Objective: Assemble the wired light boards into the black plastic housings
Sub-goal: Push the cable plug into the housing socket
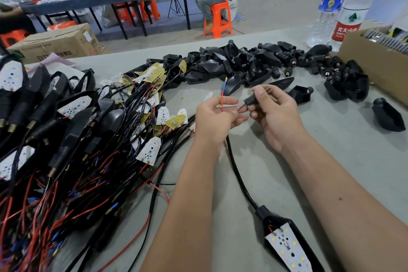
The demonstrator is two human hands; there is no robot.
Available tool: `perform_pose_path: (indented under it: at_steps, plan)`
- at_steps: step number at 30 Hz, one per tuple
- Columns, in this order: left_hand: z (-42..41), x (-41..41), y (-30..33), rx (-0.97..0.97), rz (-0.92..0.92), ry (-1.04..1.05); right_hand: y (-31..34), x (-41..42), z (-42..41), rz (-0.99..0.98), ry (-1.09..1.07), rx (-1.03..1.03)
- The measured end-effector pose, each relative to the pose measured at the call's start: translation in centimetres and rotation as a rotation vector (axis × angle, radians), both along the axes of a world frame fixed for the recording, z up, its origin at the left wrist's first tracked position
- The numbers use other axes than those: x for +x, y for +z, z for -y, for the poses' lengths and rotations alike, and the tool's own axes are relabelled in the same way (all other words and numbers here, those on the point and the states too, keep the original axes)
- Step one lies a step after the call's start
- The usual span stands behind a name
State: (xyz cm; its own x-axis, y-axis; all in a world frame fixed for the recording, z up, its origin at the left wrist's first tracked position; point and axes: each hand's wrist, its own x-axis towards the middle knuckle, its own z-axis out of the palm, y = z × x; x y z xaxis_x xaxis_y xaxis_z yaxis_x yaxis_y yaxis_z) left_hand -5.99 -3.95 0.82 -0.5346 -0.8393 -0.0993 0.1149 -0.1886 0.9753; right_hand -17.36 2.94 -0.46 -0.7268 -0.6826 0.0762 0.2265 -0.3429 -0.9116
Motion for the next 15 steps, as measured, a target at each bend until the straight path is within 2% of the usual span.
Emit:
perform_pose_path:
  at_steps: [8,11,15]
  plan:
    - [-0.1,-0.1,-0.4,0.151,-0.130,0.222,0.1,0.2,-0.3,0.001,0.147,-0.016]
    - [-0.3,-0.3,0.0,0.166,-0.146,0.210,0.0,0.1,-0.2,-0.017,0.136,-0.018]
    - [-0.2,-0.2,0.6,0.234,-0.173,0.089,-0.2,-0.2,0.0,0.003,0.048,-0.038]
